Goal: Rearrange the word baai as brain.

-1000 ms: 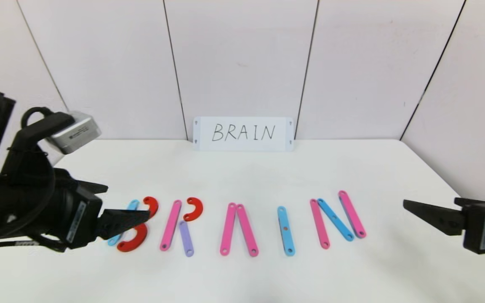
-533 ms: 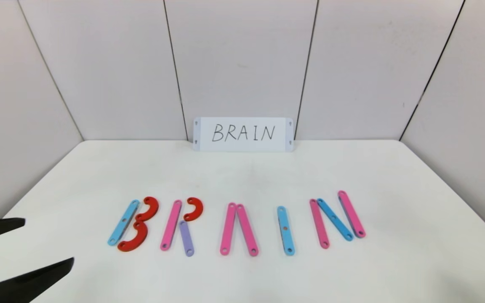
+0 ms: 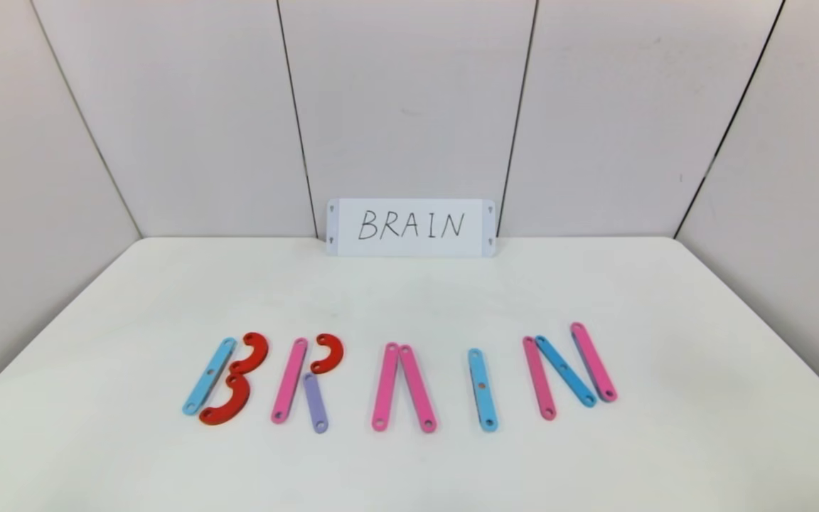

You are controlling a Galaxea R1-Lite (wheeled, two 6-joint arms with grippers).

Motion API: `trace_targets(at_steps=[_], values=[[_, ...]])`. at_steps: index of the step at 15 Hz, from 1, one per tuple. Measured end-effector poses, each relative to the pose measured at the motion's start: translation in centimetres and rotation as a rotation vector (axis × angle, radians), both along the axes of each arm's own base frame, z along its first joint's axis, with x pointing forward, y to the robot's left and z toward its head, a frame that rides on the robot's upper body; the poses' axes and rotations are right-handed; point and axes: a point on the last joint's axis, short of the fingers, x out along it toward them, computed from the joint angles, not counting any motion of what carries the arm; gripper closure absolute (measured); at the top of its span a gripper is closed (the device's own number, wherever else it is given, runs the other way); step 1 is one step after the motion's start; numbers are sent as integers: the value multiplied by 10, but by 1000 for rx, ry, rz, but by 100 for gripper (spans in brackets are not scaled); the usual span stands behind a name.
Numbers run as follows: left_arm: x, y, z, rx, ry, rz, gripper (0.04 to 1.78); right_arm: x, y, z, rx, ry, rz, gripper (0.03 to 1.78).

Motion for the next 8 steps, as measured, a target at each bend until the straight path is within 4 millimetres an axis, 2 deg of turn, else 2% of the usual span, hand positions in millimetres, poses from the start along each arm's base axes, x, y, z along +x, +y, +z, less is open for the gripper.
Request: trace_targets(at_steps=[5, 8], values=[[-37, 1, 0, -16, -41, 208, 8, -27, 0, -14, -107, -60, -3, 7], [-59, -5, -9, -34, -82, 238, 8, -41, 0, -27, -134, -120, -22, 7]])
